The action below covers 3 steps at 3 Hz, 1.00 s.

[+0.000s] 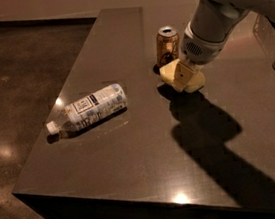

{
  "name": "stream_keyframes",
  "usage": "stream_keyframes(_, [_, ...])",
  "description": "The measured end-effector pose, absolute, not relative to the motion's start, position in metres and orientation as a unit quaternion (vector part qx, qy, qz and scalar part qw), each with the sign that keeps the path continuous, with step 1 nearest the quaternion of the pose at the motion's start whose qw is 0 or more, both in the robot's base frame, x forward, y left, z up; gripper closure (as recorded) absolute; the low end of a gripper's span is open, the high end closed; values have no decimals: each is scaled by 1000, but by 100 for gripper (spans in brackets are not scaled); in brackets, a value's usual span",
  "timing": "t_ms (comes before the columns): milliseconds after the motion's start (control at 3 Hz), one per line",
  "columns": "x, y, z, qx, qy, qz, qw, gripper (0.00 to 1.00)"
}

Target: Move sponge near orange can

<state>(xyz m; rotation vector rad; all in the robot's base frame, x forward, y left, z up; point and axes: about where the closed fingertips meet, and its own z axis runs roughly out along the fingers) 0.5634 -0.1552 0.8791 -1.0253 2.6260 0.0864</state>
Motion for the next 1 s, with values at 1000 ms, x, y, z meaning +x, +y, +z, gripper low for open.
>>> stream_keyframes(1000, [574,-162,873,-345,922,36,172,0])
